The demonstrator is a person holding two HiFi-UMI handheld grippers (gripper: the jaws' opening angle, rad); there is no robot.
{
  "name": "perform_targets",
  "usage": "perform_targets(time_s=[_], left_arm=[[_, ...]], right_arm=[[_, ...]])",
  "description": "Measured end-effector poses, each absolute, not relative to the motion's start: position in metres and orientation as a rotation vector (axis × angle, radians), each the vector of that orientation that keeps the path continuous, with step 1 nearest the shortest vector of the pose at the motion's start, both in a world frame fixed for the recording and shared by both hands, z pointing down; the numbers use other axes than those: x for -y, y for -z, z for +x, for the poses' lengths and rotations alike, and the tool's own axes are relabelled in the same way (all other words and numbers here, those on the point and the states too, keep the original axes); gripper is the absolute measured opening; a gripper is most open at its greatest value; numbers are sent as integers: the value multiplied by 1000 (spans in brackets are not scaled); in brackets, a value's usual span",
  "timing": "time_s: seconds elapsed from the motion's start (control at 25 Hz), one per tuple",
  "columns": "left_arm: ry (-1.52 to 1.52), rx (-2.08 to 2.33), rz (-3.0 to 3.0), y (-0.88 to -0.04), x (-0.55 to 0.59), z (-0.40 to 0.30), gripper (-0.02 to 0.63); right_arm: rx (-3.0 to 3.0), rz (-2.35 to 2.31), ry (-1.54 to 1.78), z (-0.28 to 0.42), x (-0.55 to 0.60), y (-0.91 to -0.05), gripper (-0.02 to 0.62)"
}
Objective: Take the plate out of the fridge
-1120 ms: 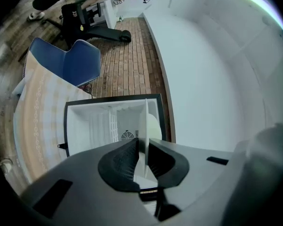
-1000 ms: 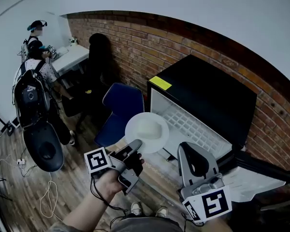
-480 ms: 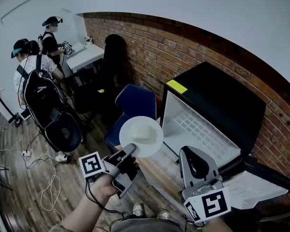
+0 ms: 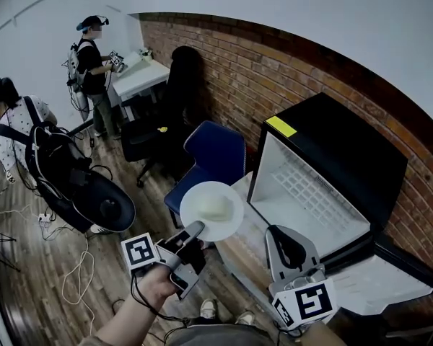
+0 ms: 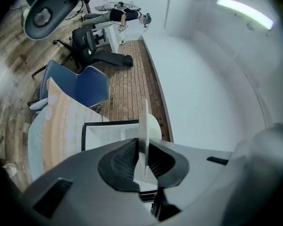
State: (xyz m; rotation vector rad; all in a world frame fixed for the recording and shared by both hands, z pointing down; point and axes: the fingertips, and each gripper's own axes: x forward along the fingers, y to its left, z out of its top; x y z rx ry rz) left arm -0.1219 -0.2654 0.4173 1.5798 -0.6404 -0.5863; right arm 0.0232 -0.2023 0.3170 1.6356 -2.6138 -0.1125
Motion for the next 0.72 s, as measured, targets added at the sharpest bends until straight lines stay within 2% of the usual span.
perform_targets(time_s=[0.72], left_arm=[[590, 665, 1559, -425, 247, -144, 41]], right_arm=[[2631, 1542, 88, 1, 195, -329, 32]])
